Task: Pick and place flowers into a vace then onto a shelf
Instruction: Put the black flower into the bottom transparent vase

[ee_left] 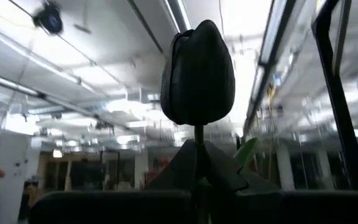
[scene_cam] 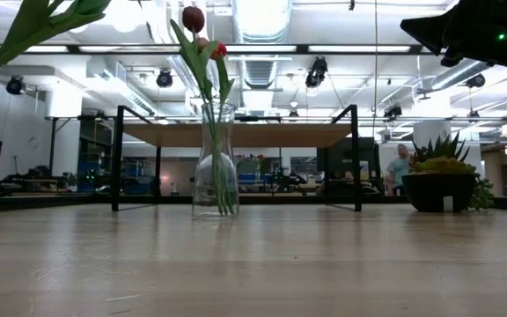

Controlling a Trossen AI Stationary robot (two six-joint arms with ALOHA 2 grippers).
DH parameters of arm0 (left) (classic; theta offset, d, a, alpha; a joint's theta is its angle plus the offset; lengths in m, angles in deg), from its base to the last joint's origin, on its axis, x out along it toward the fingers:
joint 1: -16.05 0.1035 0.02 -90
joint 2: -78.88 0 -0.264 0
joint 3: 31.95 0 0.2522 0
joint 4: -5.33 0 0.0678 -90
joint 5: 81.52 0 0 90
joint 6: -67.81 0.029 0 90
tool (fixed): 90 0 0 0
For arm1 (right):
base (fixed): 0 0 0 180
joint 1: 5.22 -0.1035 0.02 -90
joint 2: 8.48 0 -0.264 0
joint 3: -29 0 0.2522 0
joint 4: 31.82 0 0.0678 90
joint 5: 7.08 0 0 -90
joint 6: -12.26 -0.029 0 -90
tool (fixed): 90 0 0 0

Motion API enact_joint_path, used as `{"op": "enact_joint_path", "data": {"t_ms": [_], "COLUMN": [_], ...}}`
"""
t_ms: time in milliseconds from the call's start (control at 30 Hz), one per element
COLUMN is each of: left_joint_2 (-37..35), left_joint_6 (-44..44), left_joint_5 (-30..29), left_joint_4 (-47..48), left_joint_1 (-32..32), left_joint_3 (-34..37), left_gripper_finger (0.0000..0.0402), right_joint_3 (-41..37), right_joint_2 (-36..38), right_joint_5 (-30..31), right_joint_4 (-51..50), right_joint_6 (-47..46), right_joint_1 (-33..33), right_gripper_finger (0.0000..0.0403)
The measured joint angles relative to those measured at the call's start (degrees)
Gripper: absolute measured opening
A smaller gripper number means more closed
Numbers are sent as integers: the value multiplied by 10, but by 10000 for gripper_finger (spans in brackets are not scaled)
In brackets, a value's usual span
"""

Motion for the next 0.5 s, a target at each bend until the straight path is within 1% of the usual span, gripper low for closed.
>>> {"op": "enact_joint_path", "data": {"t_ms": [333, 500], "left_joint_2": [69, 108], "left_joint_6": [-10, -91], "left_joint_5": [-2, -2], "left_joint_4": [320, 494], "left_joint_1": [0, 0], "left_joint_3": [-218, -313], "left_gripper_finger": [0, 0], "right_joint_3": [0, 0], "right_joint_2": [0, 0], "right_joint_5": [0, 0], "right_joint_4": [0, -1], "right_joint_6": [0, -3], "right_joint_1": [0, 0], "right_gripper_finger": [9, 9]}}
